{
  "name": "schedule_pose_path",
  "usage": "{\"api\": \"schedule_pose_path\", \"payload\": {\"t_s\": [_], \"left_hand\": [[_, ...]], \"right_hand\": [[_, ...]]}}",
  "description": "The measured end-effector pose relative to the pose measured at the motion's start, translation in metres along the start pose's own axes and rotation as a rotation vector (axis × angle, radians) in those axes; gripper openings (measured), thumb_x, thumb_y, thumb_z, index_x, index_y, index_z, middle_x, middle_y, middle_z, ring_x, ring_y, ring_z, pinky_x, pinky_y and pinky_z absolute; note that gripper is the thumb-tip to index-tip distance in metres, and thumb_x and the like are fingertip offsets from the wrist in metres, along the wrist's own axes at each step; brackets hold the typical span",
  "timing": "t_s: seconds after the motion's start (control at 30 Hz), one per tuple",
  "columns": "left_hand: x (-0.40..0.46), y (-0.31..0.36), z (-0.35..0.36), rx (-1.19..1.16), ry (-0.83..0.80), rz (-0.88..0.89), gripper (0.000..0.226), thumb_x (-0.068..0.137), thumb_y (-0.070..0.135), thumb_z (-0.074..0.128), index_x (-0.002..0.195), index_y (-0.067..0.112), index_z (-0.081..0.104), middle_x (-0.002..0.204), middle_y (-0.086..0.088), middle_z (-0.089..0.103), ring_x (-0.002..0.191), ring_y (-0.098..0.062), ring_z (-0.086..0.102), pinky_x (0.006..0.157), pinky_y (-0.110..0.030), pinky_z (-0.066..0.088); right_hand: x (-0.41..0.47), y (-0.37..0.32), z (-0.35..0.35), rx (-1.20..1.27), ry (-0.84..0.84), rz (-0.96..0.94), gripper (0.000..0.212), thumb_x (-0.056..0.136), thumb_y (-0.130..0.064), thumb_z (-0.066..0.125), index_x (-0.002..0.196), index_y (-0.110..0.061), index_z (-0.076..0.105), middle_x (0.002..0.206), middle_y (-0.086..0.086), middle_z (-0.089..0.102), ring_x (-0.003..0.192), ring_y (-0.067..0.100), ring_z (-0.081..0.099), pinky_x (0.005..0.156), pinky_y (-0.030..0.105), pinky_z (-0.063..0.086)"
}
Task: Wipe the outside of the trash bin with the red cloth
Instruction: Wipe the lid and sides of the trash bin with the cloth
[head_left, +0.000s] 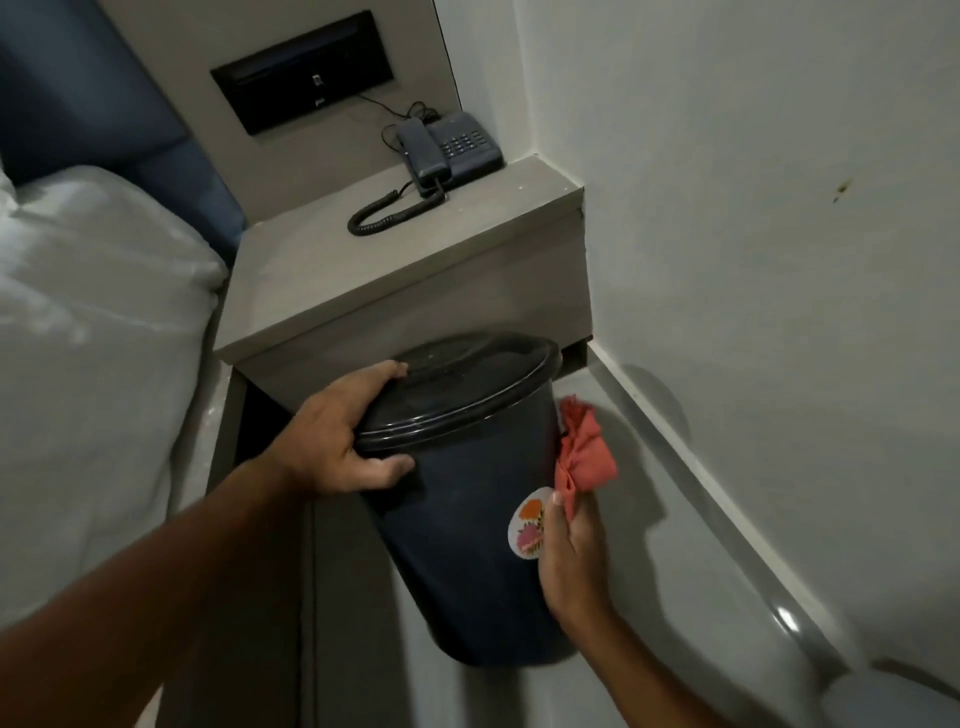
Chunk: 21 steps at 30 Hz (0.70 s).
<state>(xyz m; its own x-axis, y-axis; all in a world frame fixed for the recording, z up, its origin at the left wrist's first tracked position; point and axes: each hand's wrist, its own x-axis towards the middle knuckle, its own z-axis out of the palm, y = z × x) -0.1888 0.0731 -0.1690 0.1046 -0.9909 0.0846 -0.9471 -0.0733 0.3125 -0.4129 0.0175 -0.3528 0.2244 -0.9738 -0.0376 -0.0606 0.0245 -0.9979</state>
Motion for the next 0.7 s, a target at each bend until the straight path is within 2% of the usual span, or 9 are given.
{"api": "schedule_pose_path", "payload": {"t_s": [0.1, 0.17, 0.27, 0.37, 0.43, 0.47, 0.57, 0.63, 0.7], "left_hand": [[-0.008, -0.009, -0.003, 0.029, -0.045, -0.024, 0.100, 0.061, 0.063, 0.065, 0.146, 0.020, 0.033, 0.141, -0.002, 0.047, 0.120, -0.008, 0.044, 0.097, -0.030, 0.040], [-0.006, -0.006, -0.009, -0.038, -0.068, -0.080, 0.092, 0.060, 0.070, 0.067, 0.136, 0.030, 0.037, 0.129, 0.000, 0.052, 0.105, -0.009, 0.053, 0.087, -0.030, 0.049], [0.009, 0.010, -0.012, -0.129, -0.090, -0.154, 0.081, 0.054, 0.086, 0.062, 0.118, 0.041, 0.043, 0.114, 0.007, 0.049, 0.093, -0.008, 0.055, 0.073, -0.030, 0.050], [0.027, 0.021, -0.011, 0.002, -0.159, -0.289, 0.103, 0.046, 0.087, 0.061, 0.135, 0.041, 0.038, 0.116, 0.004, 0.039, 0.101, -0.015, 0.045, 0.080, -0.030, 0.041], [0.037, 0.030, -0.010, 0.048, -0.200, -0.315, 0.106, 0.046, 0.082, 0.060, 0.138, 0.036, 0.036, 0.117, 0.000, 0.037, 0.103, -0.020, 0.045, 0.083, -0.034, 0.044], [0.040, 0.036, -0.009, 0.078, -0.206, -0.284, 0.105, 0.047, 0.079, 0.059, 0.139, 0.034, 0.036, 0.116, -0.001, 0.036, 0.104, -0.022, 0.046, 0.085, -0.037, 0.046], [0.046, 0.047, -0.006, 0.145, -0.191, -0.141, 0.100, 0.049, 0.073, 0.058, 0.138, 0.034, 0.037, 0.114, 0.001, 0.037, 0.102, -0.022, 0.046, 0.091, -0.046, 0.045], [0.041, 0.044, -0.009, 0.140, -0.195, -0.078, 0.099, 0.051, 0.071, 0.058, 0.139, 0.031, 0.038, 0.114, 0.004, 0.037, 0.100, -0.019, 0.046, 0.086, -0.038, 0.045], [0.031, 0.033, -0.019, 0.073, -0.224, -0.059, 0.100, 0.052, 0.067, 0.060, 0.142, 0.028, 0.036, 0.117, 0.006, 0.037, 0.101, -0.018, 0.048, 0.080, -0.028, 0.045]], "right_hand": [[-0.007, -0.042, 0.022, -0.161, 0.031, -0.375, 0.047, 0.104, -0.050, 0.034, 0.148, -0.037, 0.042, 0.152, 0.006, 0.048, 0.138, 0.027, 0.047, 0.114, 0.042, 0.037], [-0.013, -0.055, 0.034, -0.411, -0.005, -0.517, 0.059, 0.106, -0.053, 0.025, 0.159, -0.028, 0.028, 0.161, 0.016, 0.034, 0.144, 0.042, 0.036, 0.117, 0.056, 0.029], [-0.028, -0.028, 0.037, -0.713, -0.122, -0.741, 0.062, 0.103, -0.053, 0.032, 0.161, -0.036, 0.016, 0.169, 0.012, 0.014, 0.147, 0.052, 0.021, 0.116, 0.070, 0.019], [-0.039, 0.017, 0.024, -0.874, -0.414, -1.141, 0.061, 0.098, -0.043, 0.049, 0.156, -0.038, 0.031, 0.171, -0.004, 0.006, 0.156, 0.037, 0.008, 0.120, 0.067, 0.008], [-0.050, 0.035, 0.023, -0.885, -0.672, -1.232, 0.053, 0.098, -0.032, 0.055, 0.150, -0.033, 0.044, 0.168, -0.009, 0.021, 0.156, 0.019, 0.010, 0.126, 0.048, -0.001], [-0.057, 0.038, 0.023, -0.909, -0.732, -1.241, 0.047, 0.098, -0.030, 0.057, 0.145, -0.031, 0.051, 0.163, -0.008, 0.032, 0.154, 0.015, 0.016, 0.126, 0.041, -0.007], [-0.062, 0.036, 0.025, -0.983, -0.635, -1.311, 0.044, 0.098, -0.033, 0.056, 0.141, -0.027, 0.055, 0.160, 0.000, 0.038, 0.153, 0.023, 0.017, 0.126, 0.041, -0.011], [-0.051, 0.023, 0.025, -0.923, -0.455, -1.303, 0.046, 0.102, -0.033, 0.045, 0.147, -0.022, 0.049, 0.166, 0.008, 0.028, 0.155, 0.027, 0.015, 0.127, 0.046, -0.003], [-0.035, 0.008, 0.021, -0.813, -0.279, -1.211, 0.046, 0.106, -0.039, 0.036, 0.149, -0.026, 0.046, 0.167, 0.008, 0.027, 0.154, 0.030, 0.023, 0.126, 0.051, 0.008]]}}
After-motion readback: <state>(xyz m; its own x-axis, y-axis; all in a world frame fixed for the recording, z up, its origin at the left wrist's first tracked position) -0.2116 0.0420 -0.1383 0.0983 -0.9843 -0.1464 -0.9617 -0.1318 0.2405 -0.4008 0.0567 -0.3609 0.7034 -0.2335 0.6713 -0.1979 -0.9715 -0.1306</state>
